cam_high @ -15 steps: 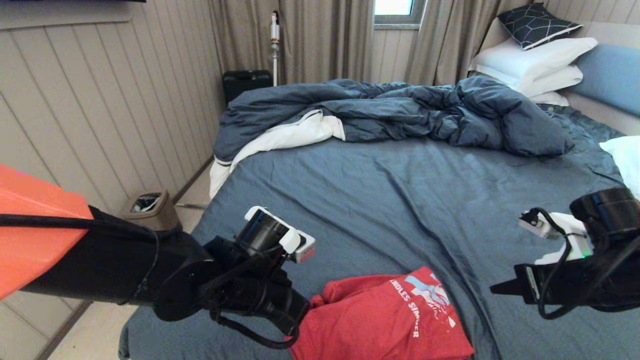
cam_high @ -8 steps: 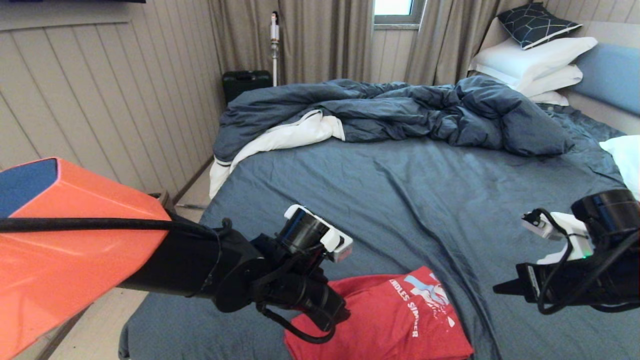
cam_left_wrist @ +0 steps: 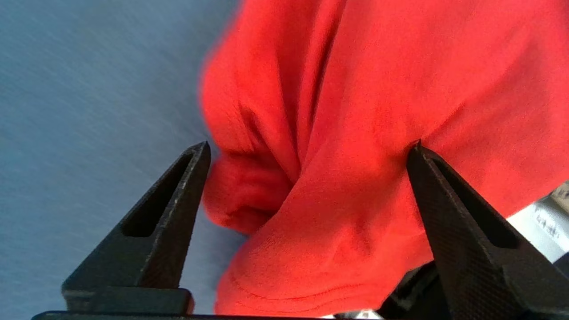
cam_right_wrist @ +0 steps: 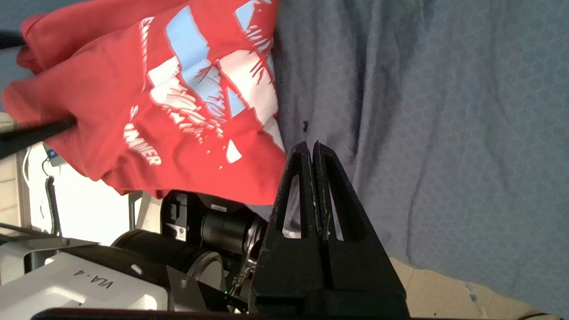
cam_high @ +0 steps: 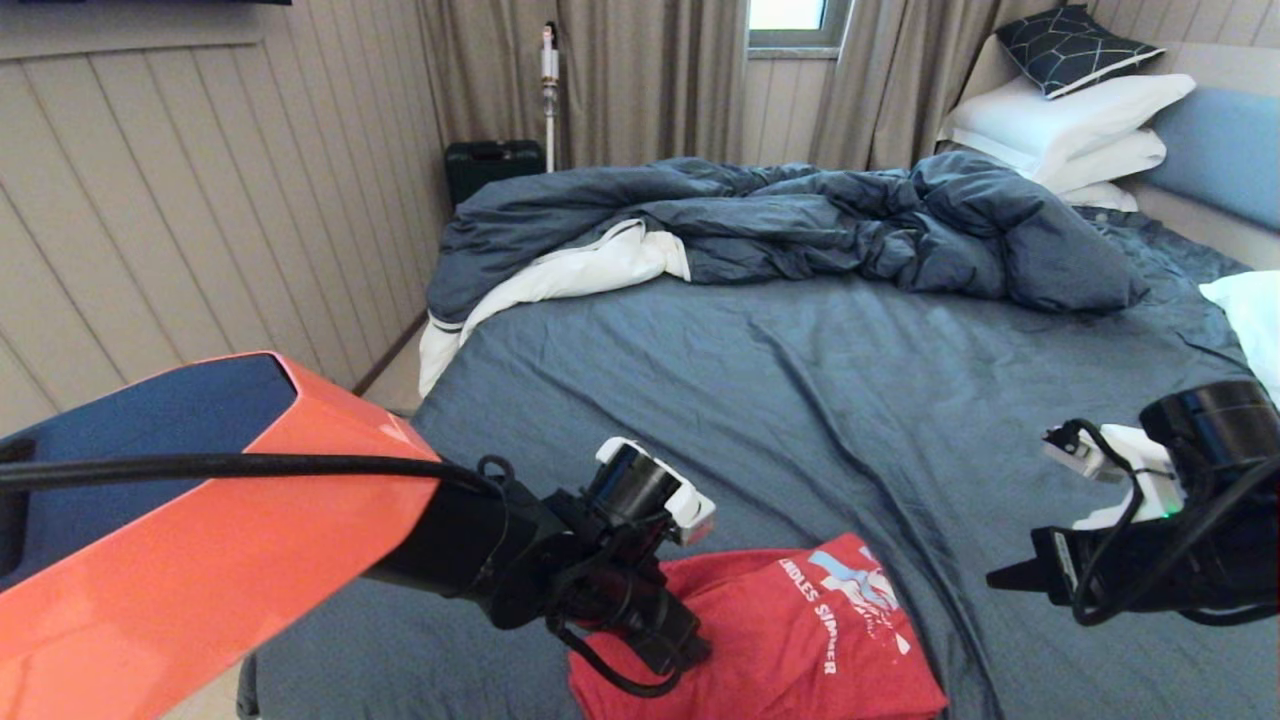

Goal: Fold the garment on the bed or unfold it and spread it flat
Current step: Fold the red T-shirt

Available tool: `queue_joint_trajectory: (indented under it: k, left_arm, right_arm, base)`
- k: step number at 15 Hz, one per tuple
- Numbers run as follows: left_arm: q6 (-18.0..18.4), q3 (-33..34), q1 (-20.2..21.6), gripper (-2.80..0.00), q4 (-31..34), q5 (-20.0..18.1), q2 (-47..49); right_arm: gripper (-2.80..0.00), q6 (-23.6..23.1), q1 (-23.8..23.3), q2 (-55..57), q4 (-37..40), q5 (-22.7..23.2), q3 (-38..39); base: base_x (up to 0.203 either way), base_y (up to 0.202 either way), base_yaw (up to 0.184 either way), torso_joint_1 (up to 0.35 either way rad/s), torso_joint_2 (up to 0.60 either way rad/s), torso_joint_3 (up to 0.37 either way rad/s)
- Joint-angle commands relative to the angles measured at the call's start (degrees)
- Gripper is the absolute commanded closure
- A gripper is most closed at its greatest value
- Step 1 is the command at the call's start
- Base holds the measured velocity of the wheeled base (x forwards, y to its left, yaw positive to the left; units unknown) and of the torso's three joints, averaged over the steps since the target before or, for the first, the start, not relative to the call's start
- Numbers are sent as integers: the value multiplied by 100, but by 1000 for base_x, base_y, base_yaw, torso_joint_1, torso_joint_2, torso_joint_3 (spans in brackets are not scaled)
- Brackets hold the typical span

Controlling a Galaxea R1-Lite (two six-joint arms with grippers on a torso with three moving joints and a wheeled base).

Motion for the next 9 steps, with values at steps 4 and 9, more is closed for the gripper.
queue_joint_trajectory:
  k: [4, 9]
  left_arm:
    - [0, -69, -4, -280, 96, 9, 46]
    - [17, -198, -4, 0, 205, 9, 60]
  right_arm:
    - [0, -3, -18, 93, -56, 6, -1]
    - [0, -3, -30, 152, -118, -1, -1]
  base:
    - [0, 0, 0, 0, 0, 0]
    - [0, 0, 0, 0, 0, 0]
